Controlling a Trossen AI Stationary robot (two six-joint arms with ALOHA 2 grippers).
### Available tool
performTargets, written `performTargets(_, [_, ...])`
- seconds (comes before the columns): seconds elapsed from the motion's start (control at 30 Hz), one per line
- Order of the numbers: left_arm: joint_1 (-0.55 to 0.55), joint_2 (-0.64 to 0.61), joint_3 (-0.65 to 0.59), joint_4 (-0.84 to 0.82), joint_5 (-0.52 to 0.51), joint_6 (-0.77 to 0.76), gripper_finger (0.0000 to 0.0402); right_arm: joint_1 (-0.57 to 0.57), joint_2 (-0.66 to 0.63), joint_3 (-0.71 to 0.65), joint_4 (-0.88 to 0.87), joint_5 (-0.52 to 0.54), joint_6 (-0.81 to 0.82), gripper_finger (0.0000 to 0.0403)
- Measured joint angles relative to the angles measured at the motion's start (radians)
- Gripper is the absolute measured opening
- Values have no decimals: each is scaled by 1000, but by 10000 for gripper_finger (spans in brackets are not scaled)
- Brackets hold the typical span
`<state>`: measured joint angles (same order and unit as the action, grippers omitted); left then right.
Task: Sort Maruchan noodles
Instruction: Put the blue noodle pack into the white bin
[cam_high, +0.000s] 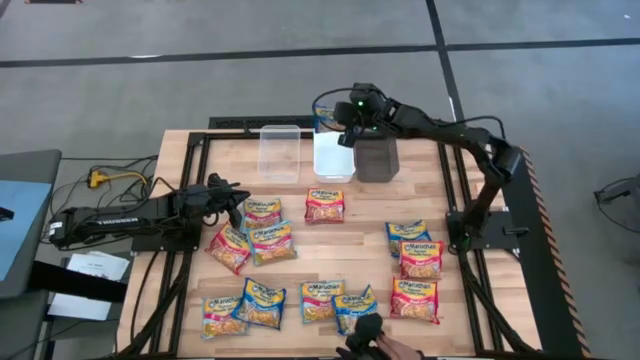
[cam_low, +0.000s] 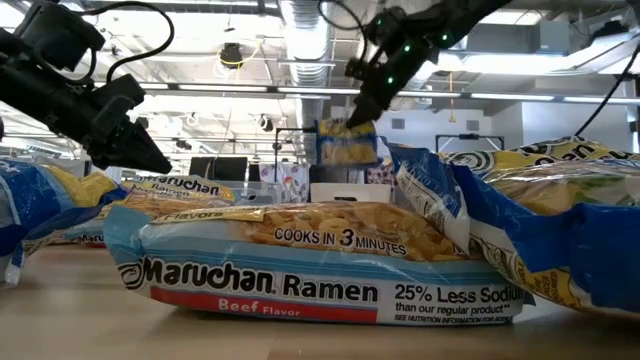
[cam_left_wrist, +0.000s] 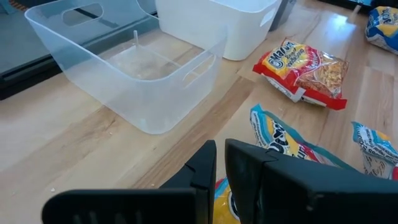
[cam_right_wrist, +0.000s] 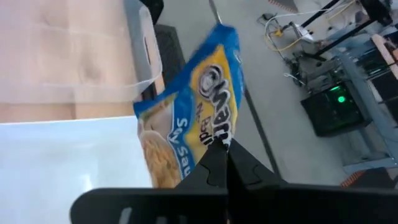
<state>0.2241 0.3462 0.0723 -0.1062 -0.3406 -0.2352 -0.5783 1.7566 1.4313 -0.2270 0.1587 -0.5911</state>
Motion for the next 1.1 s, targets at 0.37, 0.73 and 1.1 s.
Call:
performTargets(0.37, [0, 0, 0, -1, 0, 0, 22, 9, 107, 0, -9, 12, -4, 7])
performTargets(0.73, [0, 0, 0, -1, 0, 0, 22, 9, 166, 1, 0, 24, 47, 8])
performTargets(1.1, [0, 0, 0, -1, 1, -6, 22, 14, 182, 1, -15, 57, 113, 9])
